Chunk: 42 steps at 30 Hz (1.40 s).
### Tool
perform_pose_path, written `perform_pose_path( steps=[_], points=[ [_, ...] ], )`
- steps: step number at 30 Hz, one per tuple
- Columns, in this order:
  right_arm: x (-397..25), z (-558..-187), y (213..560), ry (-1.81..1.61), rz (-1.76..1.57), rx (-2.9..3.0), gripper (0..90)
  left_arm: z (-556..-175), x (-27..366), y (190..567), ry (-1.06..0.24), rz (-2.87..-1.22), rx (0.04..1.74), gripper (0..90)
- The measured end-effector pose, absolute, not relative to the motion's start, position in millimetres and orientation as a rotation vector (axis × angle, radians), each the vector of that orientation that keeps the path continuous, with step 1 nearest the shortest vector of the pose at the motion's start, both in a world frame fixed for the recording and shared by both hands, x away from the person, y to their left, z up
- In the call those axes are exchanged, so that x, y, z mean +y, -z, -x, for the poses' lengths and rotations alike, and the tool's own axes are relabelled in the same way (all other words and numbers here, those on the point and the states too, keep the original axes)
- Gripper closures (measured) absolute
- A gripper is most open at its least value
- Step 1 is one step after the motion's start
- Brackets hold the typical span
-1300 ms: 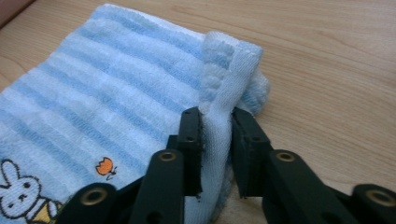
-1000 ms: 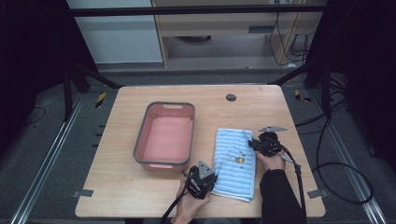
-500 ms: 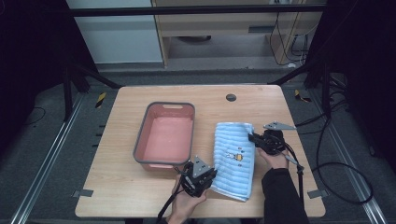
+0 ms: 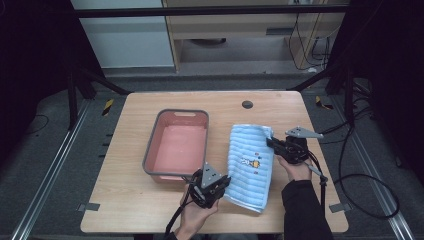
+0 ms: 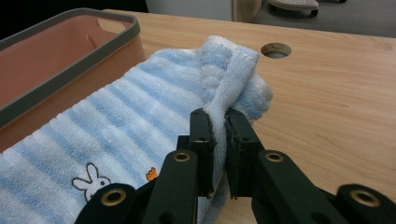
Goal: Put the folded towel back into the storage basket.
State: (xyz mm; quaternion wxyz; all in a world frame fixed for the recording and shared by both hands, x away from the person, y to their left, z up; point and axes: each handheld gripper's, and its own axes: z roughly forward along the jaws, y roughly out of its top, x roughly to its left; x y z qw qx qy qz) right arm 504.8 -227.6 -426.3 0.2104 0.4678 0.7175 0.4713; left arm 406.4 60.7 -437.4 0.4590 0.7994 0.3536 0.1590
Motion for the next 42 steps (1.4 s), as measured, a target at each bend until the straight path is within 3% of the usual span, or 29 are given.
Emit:
perform_pose_path(
  steps=[42],
  points=[
    [-188.3, -503.0, 337.5, -1.385, -1.118, 1.895, 83.4, -398.0, 98.8, 361.0, -0.544, -1.805, 0.811, 85.7]
  ],
)
